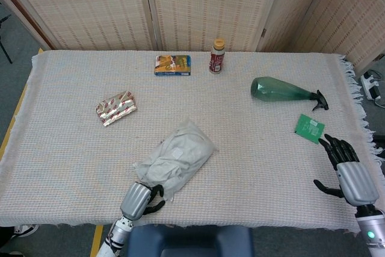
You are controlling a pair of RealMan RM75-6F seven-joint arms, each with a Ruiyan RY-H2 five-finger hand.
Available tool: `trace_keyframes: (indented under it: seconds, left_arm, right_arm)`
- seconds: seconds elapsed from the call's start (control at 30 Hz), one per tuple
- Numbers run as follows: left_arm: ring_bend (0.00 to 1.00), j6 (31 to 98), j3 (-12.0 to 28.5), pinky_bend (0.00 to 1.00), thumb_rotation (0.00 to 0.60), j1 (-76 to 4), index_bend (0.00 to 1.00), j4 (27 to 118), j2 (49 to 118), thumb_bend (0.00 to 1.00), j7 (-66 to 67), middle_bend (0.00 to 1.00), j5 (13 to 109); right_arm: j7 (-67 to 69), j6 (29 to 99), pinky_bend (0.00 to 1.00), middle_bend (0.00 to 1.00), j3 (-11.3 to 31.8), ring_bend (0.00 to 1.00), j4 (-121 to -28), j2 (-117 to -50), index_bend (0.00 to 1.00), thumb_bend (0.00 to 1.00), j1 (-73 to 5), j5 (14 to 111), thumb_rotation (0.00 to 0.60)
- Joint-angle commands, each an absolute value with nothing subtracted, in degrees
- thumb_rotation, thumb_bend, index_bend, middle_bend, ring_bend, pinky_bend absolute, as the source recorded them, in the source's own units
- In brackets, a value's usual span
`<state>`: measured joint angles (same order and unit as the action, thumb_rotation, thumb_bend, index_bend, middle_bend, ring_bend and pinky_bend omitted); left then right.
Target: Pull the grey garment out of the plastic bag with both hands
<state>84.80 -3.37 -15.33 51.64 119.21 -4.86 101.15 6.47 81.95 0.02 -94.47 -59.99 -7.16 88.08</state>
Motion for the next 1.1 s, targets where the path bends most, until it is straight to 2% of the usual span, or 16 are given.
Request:
trace_keyframes:
  seconds: [0.03,0.43,0.63,0.9,1.1]
  left_arm:
    - [1.0,84.93,-3.24,1.0,0.6,-15.56,0.57,50.18,120.39,0.23,-5.24,1.0,100.62]
    - [1.0,87.35,-1.86,1.0,0.6,-16.8,0.53,42.19,124.65,0.23,-7.94,1.0,99.55]
    - [1.0,88.17,-2.38,1.0,0.6,-17.11,0.55,40.33,125.33,0.37,-8.87,1.0,99.59]
    - [1.0,88.82,-3.3,1.0,0.597,-16.85,0.62,38.75,126.11,0.55,-8.65,1.0,99.39]
    - [1.0,88.96,-3.46,1.0,0.599,-16.9,0.65,38.12,126.64,0.57,-8.4,1.0,99.04]
  right_arm:
    - [6.65,82.01,0.0,0.0,0.02,0.0,-94.52,-59.8,0.0,0.15,-7.04,88.25,0.6]
    - [7.88,82.11,0.0,0.0,-0.03,0.0,-94.86,-58.79,0.0,0.15,-6.61,89.04,0.6]
    - [8.11,82.18,0.0,0.0,0.13,0.0,-94.82,-58.67,0.0,0.15,-6.5,89.15,0.6]
    - [8.34,82.6,0.0,0.0,0.27,0.0,-94.74,-58.6,0.0,0.15,-6.24,89.51,0.6]
    - [8.73,82.84,0.0,0.0,0.35,0.0,-94.71,-58.44,0.0,0.15,-6.05,89.69,0.6]
